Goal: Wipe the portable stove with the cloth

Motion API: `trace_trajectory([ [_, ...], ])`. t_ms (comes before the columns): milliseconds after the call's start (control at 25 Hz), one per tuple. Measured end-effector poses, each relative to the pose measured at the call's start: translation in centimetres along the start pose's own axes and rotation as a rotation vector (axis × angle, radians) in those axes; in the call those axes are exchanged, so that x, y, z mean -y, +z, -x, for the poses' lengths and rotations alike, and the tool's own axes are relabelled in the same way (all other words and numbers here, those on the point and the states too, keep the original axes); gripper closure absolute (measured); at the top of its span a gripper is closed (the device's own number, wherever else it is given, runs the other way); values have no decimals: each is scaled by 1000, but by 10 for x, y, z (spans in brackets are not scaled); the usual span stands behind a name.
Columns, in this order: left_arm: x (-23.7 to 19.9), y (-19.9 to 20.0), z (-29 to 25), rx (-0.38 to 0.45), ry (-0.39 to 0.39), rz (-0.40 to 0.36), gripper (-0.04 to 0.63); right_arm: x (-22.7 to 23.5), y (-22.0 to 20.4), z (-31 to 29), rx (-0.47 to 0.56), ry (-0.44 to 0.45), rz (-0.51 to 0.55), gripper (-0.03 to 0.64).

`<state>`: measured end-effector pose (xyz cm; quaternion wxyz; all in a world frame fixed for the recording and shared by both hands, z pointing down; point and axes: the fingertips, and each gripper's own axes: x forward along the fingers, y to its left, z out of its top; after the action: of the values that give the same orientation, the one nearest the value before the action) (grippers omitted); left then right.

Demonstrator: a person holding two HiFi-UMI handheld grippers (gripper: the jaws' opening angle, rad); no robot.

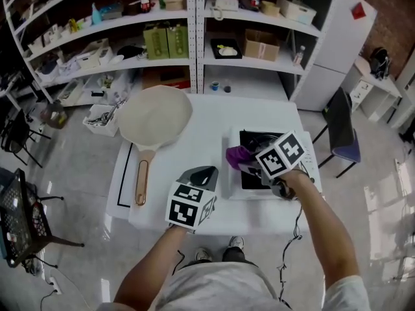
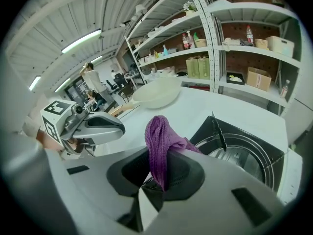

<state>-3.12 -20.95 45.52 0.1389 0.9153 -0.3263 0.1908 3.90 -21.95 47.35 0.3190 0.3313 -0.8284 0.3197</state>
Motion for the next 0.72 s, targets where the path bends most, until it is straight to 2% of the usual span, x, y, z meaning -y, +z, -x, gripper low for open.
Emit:
trace_trajectory([
  [440,8,-9,13,2,-59,-13,591,-42,-22,-2,-41,47,-4,555],
  [720,5,-12,19,5,-61,-6,591,-63,-30,-8,-28,91,-23,555],
])
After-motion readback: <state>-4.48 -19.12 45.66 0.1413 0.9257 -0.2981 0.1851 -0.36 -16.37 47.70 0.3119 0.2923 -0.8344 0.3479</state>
